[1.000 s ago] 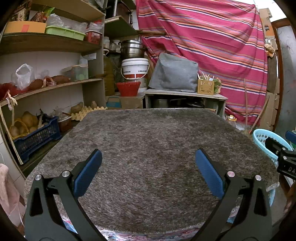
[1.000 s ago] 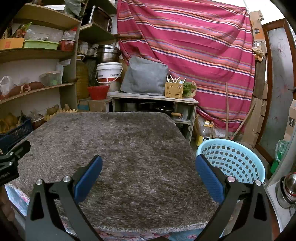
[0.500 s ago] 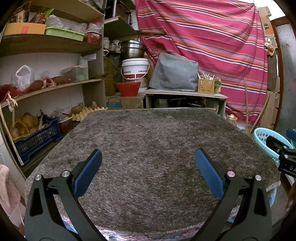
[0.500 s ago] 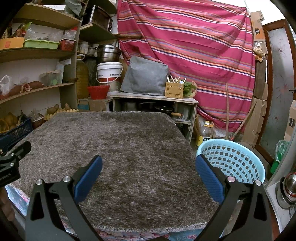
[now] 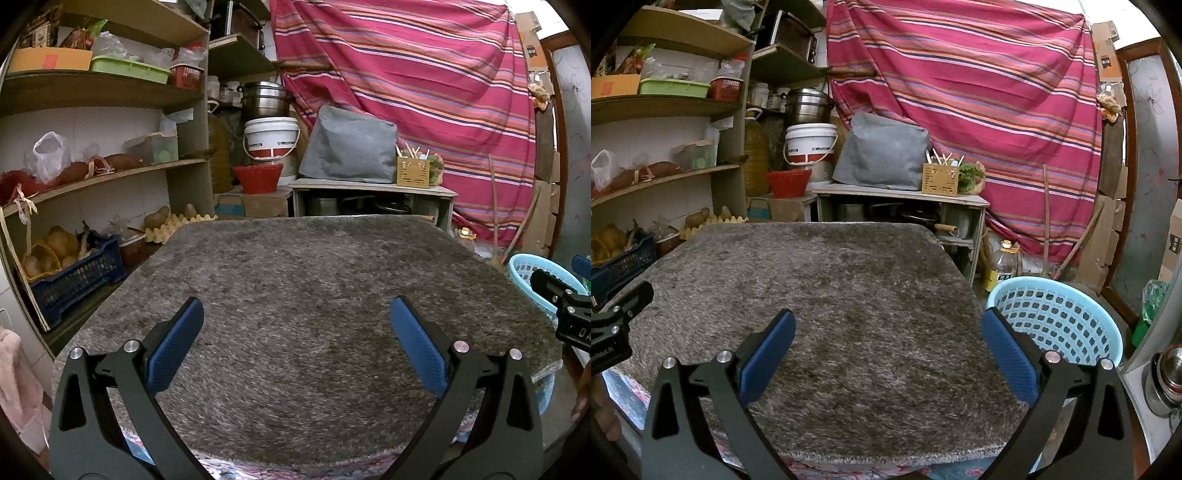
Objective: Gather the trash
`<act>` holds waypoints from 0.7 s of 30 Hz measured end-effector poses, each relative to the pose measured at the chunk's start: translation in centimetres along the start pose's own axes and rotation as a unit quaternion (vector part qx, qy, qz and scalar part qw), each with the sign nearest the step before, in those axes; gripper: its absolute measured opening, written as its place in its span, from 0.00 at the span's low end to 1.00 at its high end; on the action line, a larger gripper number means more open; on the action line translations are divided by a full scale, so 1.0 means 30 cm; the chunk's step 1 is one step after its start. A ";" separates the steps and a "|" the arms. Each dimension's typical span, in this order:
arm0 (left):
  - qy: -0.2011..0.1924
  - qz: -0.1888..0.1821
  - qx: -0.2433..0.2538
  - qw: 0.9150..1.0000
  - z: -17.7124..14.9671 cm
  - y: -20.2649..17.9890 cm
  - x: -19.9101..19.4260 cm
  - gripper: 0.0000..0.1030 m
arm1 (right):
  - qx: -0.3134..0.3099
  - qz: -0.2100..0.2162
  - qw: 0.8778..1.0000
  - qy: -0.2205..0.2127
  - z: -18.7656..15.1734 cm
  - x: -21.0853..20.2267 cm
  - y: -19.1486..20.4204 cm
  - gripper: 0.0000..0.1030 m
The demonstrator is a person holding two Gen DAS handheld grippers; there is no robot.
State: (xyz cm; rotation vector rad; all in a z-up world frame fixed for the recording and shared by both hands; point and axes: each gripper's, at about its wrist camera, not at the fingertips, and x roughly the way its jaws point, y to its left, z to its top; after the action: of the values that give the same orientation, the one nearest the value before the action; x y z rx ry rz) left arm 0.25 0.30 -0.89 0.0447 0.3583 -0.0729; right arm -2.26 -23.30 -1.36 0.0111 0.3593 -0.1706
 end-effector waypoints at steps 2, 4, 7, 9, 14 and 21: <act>0.000 0.000 0.000 1.000 0.002 -0.004 0.000 0.95 | 0.000 0.000 1.000 0.000 0.001 0.000 0.000 0.96; -0.001 0.000 0.000 1.000 0.002 -0.006 -0.001 0.95 | 0.000 0.000 1.000 0.001 0.001 0.000 0.000 0.96; 0.000 0.001 0.000 1.000 0.002 -0.006 0.000 0.95 | -0.001 0.002 1.000 0.002 0.001 0.000 0.005 0.96; 0.000 0.001 0.000 1.000 0.001 -0.005 0.000 0.95 | -0.002 0.003 1.000 0.001 0.002 0.000 0.009 0.96; -0.001 0.001 0.000 1.000 0.001 -0.002 0.002 0.95 | -0.002 0.003 1.000 0.003 0.003 0.000 0.018 0.96; -0.002 0.001 0.001 1.000 0.000 0.002 0.002 0.95 | -0.001 0.003 1.000 0.002 0.005 0.000 0.019 0.96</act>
State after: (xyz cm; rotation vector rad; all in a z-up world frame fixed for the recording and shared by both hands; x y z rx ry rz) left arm 0.32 0.36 -0.90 0.0463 0.3551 -0.0715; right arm -2.12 -22.75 -1.24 0.0099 0.3640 -0.1635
